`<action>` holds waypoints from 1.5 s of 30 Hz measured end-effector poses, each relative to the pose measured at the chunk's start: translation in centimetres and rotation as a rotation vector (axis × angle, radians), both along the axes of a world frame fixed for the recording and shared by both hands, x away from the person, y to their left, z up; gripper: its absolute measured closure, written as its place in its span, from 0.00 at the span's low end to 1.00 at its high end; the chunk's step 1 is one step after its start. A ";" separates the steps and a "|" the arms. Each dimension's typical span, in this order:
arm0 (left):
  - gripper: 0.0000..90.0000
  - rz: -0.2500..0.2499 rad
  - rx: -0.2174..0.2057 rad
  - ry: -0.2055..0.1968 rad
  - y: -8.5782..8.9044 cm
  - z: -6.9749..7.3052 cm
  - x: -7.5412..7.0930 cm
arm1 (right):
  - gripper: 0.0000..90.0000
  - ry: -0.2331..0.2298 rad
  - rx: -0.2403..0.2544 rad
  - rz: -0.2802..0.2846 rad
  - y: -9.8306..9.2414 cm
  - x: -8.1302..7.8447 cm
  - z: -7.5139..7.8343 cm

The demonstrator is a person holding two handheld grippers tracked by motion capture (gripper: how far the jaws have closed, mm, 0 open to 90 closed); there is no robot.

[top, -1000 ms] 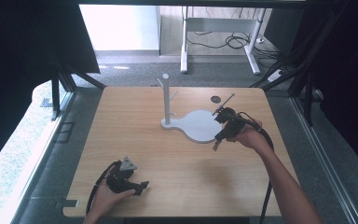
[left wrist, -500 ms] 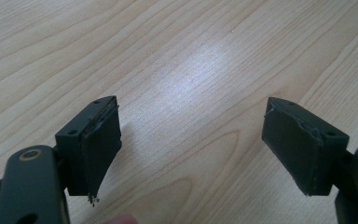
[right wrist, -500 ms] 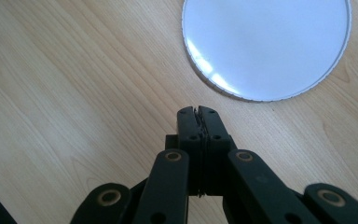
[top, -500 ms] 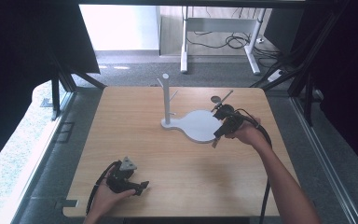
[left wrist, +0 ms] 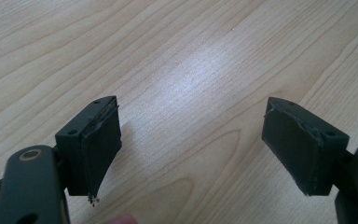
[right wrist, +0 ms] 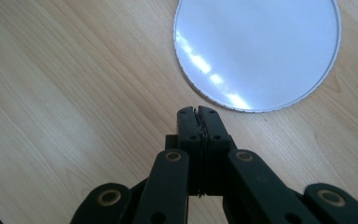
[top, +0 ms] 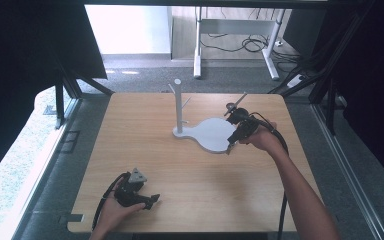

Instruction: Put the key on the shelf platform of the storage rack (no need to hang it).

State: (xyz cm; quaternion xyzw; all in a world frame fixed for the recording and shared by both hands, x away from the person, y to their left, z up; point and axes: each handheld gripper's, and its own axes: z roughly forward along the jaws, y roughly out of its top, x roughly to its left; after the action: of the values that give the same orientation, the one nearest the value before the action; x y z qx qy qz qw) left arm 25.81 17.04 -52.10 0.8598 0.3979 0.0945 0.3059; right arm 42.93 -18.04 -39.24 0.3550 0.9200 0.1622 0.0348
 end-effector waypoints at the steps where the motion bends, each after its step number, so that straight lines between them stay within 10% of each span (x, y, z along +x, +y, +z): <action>1: 0.22 -0.002 -0.001 0.001 0.0 0.0 0.0 | 1.00 0.000 0.005 -0.002 0.1 0.1 0.0; 45: 0.22 -0.005 0.000 0.006 -0.1 -0.1 0.0 | 1.00 0.011 0.025 -0.042 2.0 4.4 -0.3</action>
State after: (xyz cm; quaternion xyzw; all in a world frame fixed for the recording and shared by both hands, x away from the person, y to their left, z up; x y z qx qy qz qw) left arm 25.79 16.95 -52.18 0.8610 0.3968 0.0911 0.3048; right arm 47.33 -16.06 -39.51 0.3757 0.9104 0.1711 0.0285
